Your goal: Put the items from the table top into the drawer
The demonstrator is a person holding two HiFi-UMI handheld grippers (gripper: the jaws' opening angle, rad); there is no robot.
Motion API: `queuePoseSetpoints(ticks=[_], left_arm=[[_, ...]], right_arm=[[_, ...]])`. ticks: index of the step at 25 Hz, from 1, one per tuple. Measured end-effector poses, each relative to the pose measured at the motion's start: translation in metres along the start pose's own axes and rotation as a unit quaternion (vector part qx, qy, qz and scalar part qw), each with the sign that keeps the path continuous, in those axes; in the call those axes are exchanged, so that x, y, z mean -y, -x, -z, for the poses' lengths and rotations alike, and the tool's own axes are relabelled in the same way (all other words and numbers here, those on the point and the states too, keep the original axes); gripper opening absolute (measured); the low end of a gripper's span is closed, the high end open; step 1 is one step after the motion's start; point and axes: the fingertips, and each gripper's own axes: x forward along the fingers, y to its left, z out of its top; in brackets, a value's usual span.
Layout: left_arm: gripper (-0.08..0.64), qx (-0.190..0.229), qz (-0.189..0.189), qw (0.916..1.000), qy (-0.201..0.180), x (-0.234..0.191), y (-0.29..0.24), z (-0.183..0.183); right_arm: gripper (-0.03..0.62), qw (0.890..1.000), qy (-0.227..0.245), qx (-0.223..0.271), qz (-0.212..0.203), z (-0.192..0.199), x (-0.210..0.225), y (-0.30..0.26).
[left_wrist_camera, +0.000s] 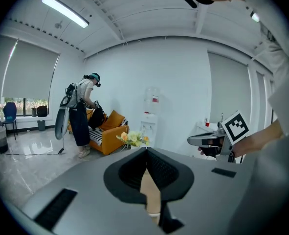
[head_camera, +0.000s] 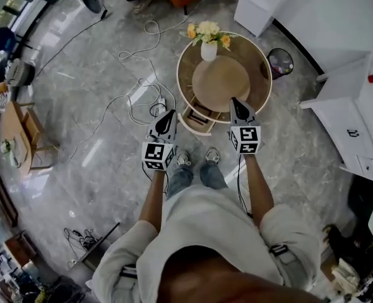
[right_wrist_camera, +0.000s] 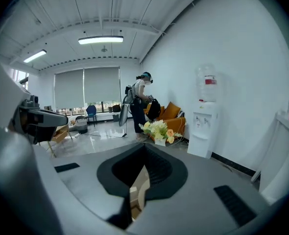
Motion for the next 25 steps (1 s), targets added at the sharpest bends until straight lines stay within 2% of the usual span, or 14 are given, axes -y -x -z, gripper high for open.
queuePoseSetpoints(ticks=[10, 17, 25], left_arm=[[0.015, 0.054, -0.018, 0.9982, -0.02, 0.017, 0.036, -0.095], [0.015, 0.08, -0.016, 0.996, -0.036, 0.02, 0.039, -0.126], [0.015, 0.102, -0.024, 0.9933, -0.049, -0.005, 0.044, -0.15]], right_arm=[[0.023, 0.999, -0.006, 0.039, 0.018, -0.065, 0.015, 0.069], [0.023, 0.997, 0.007, 0.067, 0.044, -0.102, 0.041, 0.086], [0.023, 0.995, 0.014, 0.083, 0.054, -0.127, 0.028, 0.088]])
